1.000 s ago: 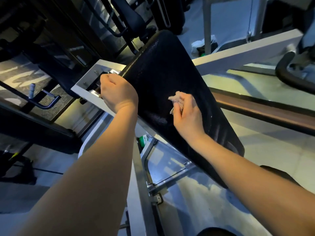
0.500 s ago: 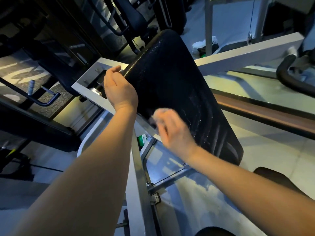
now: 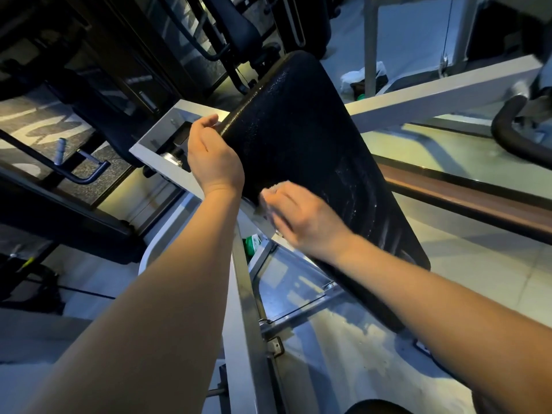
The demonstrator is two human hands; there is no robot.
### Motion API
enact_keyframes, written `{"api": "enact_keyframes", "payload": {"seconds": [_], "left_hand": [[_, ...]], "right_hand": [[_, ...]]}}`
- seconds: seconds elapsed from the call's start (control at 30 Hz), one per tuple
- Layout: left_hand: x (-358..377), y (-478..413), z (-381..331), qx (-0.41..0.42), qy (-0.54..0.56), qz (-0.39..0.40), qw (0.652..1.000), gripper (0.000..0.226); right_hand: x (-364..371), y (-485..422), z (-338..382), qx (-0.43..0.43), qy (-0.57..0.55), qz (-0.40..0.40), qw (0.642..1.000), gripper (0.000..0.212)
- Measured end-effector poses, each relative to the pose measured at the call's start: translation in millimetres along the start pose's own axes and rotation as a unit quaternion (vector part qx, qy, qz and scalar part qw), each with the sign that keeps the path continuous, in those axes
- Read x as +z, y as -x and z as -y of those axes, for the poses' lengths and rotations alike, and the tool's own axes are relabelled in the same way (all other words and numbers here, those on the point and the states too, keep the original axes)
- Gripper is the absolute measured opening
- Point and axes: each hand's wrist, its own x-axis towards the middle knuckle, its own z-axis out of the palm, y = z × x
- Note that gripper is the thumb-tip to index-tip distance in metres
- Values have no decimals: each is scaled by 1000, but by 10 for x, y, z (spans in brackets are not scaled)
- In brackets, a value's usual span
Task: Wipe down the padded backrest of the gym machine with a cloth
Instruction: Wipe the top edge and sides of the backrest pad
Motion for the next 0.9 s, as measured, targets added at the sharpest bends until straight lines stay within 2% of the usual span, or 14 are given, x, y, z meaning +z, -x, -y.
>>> {"api": "enact_keyframes", "payload": {"seconds": [0.07, 0.17, 0.23, 0.27, 0.3, 0.37, 0.43, 0.47, 0.57, 0.63, 0.7, 0.8, 0.83, 0.9], "left_hand": [[-3, -4, 4, 0, -8, 1, 1000, 38], [-14, -24, 9, -2, -12, 6, 1000, 38], [-15, -27, 13, 0, -3, 7, 1000, 38], [-14, -29, 16, 1, 3, 7, 1000, 38], [-13, -31, 17, -1, 8, 8, 1000, 38], [-16, -31, 27, -10, 21, 11, 1000, 37], [-27, -29, 34, -15, 28, 15, 999, 37], [-33, -30, 35, -16, 28, 19, 999, 36], [-45, -40, 30, -24, 34, 32, 999, 37], [-42, -37, 17, -23, 44, 29, 998, 38], [-35, -36, 17, -19, 55, 22, 998, 38], [-47, -25, 29, -17, 68, 24, 997, 37], [-53, -21, 29, -17, 72, 26, 997, 36], [-58, -13, 9, -20, 73, 29, 997, 35]], "right_hand": [[-125, -206, -178, 12, 19, -24, 999, 26], [-231, -502, -288, 128, 17, -144, 981, 24], [-128, -511, -122, 188, 1, -182, 965, 22], [-57, -457, -7, 172, -16, -176, 969, 21], [4, -378, 89, 119, -27, -152, 981, 21], [2, -263, 113, 3, -3, -58, 998, 27], [-135, -394, -104, -27, 33, -25, 999, 30], [-196, -507, -225, -5, 39, -51, 998, 29], [-357, -847, -466, 156, 59, -167, 972, 24], [-258, -859, -374, 206, 59, -198, 956, 22], [-121, -704, -135, 133, 29, -173, 976, 21], [-136, -491, -68, -41, 38, -61, 997, 28], [-208, -563, -158, -58, 70, -45, 995, 31], [-305, -782, -369, -15, 132, -79, 988, 31]]}}
